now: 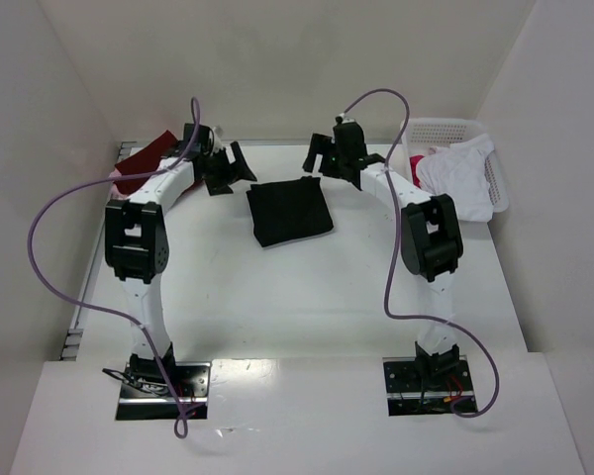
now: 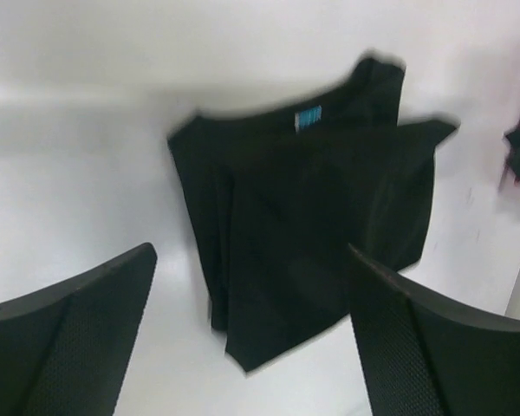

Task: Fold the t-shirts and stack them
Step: Put the neatly folded tshirt into the corner of the board with the left arm

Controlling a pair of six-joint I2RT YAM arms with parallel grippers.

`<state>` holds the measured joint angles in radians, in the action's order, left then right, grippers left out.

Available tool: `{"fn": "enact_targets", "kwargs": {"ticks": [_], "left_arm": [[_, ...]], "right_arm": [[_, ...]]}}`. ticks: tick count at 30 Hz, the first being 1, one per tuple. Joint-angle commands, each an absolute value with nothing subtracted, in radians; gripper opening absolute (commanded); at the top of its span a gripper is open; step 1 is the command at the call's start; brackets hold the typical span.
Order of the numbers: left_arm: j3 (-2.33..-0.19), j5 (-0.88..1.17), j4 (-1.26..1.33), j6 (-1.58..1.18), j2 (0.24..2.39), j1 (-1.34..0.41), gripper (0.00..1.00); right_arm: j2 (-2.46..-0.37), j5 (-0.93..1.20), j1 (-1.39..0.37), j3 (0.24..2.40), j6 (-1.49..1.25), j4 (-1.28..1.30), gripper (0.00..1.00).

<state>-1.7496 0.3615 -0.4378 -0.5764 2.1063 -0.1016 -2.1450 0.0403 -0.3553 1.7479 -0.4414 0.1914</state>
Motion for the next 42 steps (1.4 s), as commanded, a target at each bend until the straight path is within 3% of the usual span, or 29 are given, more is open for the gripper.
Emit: {"fn": "enact_targets", "kwargs": {"ticks": [1,3,8,11,27,37,40,42], "left_arm": [[-1.578,0.422,-0.349,-0.574,1.979,-0.115,0.97],[-1.502,0.422,-0.308,-0.603,1.954,-0.122,0.98],[-1.394,0.44,-0.214,-0.665,1.959,-0.157,0.98],[-1.346,0.443,-0.137,-0.71,1.962,-0.16,0.99],[-1.341,0.324,-0.109,-0.84,2.089,-0.175,0.99],[-1.35,0.255,-0.048,-0.933,2.146,-0.245,0.99],[-1.33,0.25,-0.012,-0.964,2.149,-0.255,0.96],[-1.305,0.25,0.009,-0.982,2.149,-0.255,0.88]], "right_arm": [[-2.023,0.038,-0.343,1.645,-0.38,0.17,0.9],[-1.988,0.087,-0.341,1.586,-0.38,0.156,0.79],[-1.991,0.103,-0.341,1.554,-0.387,0.205,0.21],[-2.026,0.127,-0.341,1.543,-0.39,0.209,0.07],[-2.273,0.238,-0.341,1.847,-0.374,0.314,0.11],[-2.347,0.252,-0.341,1.905,-0.37,0.356,0.11],[-2.358,0.252,-0.341,1.914,-0.37,0.365,0.11],[-2.358,0.252,-0.341,1.914,-0.37,0.371,0.11]]}}
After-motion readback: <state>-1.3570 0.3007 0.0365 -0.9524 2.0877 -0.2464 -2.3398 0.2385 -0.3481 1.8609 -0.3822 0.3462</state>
